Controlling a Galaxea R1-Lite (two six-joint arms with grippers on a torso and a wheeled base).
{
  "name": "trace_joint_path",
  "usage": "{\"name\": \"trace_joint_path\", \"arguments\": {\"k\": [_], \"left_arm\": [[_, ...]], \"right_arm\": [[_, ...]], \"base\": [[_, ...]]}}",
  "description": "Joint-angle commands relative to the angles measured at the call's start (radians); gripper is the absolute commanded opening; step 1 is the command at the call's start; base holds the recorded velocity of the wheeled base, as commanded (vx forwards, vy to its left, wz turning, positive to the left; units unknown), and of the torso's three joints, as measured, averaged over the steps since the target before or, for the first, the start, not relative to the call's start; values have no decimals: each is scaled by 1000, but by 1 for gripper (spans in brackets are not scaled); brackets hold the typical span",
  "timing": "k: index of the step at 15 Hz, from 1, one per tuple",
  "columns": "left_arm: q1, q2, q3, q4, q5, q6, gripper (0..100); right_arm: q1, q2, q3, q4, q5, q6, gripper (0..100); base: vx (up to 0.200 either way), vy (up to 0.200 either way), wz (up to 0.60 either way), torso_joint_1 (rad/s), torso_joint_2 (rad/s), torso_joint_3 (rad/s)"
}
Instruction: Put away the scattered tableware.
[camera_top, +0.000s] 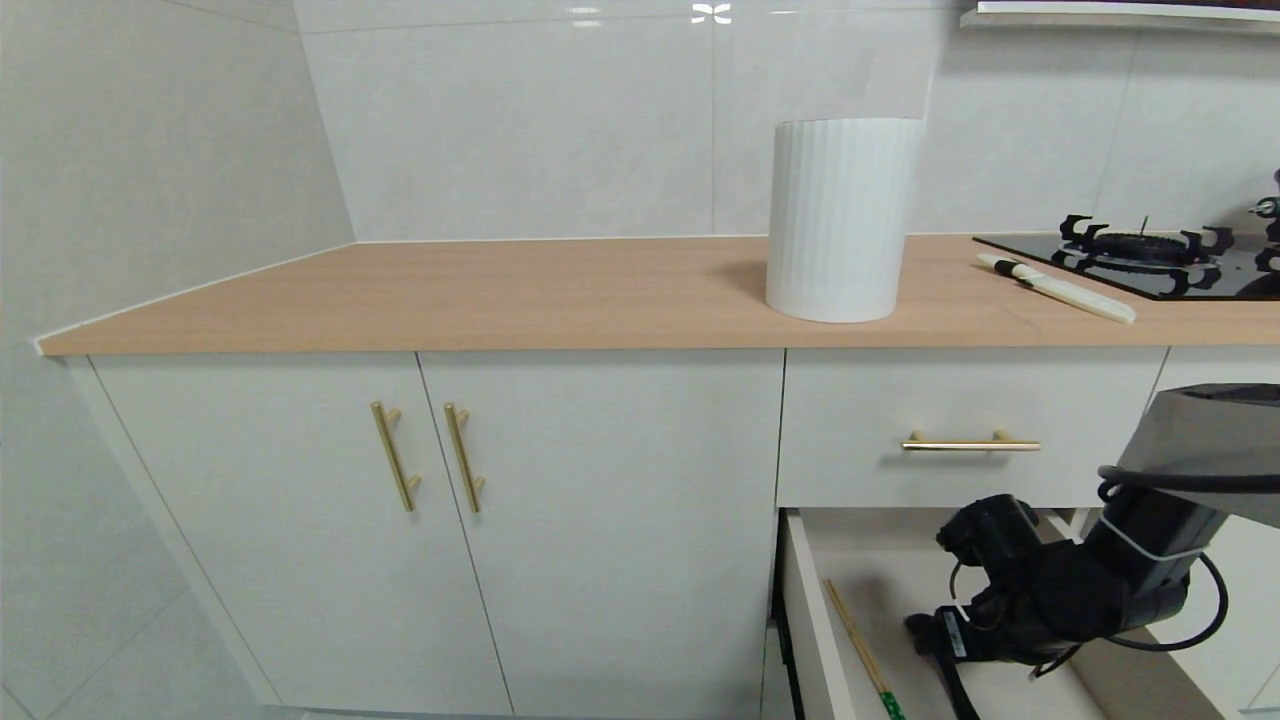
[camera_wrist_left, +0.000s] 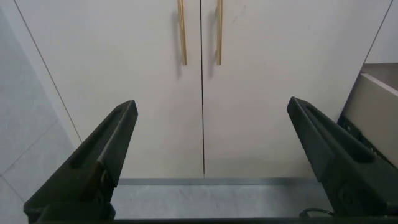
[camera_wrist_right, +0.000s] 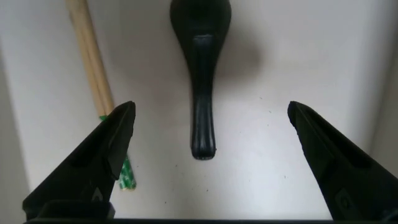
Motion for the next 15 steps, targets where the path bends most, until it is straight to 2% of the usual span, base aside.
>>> {"name": "trace_joint_path", "arguments": {"k": [1,3,5,7,14,15], "left_arm": [[0,0,0,0,0,0,100],[0,0,0,0,0,0,100],[0,0,0,0,0,0,100],[0,0,0,0,0,1,100],[0,0,0,0,0,3,100],[0,0,0,0,0,1,100]], "right_arm": [[-9,-202,69,8,10,1,100],[-11,-316,79,77,14,-4,100],[-3,-498,71,223,45,-7,100],[18,-584,68,302,51,-32,100],[99,-708,69,425,48,-58,100],[103,-710,69,434,48,-61,100]], "base": [[0,0,0,0,0,0],[0,0,0,0,0,0],[0,0,0,0,0,0],[0,0,0,0,0,0],[0,0,0,0,0,0],[-200,0,0,-2,2,7]]}}
